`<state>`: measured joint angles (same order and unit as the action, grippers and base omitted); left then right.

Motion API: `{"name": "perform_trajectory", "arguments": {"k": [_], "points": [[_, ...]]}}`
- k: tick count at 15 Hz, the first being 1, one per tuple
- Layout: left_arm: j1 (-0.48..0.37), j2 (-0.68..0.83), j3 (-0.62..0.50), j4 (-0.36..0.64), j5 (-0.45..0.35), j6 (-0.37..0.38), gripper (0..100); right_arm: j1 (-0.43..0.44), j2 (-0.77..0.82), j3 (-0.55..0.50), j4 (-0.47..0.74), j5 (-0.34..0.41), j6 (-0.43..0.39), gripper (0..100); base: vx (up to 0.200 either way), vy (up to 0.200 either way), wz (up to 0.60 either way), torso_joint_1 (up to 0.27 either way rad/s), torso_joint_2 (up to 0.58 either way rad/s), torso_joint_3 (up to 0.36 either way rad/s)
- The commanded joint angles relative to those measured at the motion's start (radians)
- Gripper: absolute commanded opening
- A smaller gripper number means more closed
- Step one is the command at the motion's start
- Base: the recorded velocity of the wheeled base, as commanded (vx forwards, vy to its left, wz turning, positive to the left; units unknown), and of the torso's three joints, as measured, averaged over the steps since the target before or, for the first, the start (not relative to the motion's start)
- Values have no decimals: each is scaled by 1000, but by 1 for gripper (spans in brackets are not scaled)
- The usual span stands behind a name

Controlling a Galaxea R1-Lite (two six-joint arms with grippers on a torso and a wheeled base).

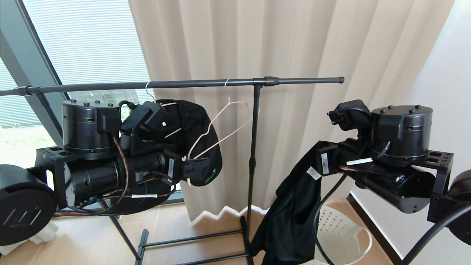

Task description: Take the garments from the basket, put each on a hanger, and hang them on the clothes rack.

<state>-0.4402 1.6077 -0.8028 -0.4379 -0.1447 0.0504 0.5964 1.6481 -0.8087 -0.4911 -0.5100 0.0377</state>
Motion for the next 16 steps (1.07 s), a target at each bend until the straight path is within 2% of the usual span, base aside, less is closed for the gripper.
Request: {"name": "perform_trajectory", "arguments": {"k": [1,3,6,9,11,14,16], "points": [[11,97,8,-94,2,6,100,-17,-13,42,-18,1,-7,0,0,0,0,0,0,0],[11,124,13,-136,62,28,100,-17,-34,42,-14,1,-7,0,0,0,0,0,0,0],[11,147,4,-137,66,71,100,-17,-36,43,-12,1,-7,0,200,0,0,-7,4,9],[11,156,10,-154,65,83,100,-17,-37,43,-11,1,-7,0,200,0,0,9,4,4],[11,173,-1,-180,91,97,100,-17,-37,45,-11,1,-7,0,0,0,0,0,0,0],[18,225,-78,-179,112,98,100,-18,-37,45,-11,1,-7,0,0,0,0,0,0,0],[23,302,-179,-176,112,98,100,-17,-33,43,-14,1,-7,0,0,0,0,0,0,0]]}}
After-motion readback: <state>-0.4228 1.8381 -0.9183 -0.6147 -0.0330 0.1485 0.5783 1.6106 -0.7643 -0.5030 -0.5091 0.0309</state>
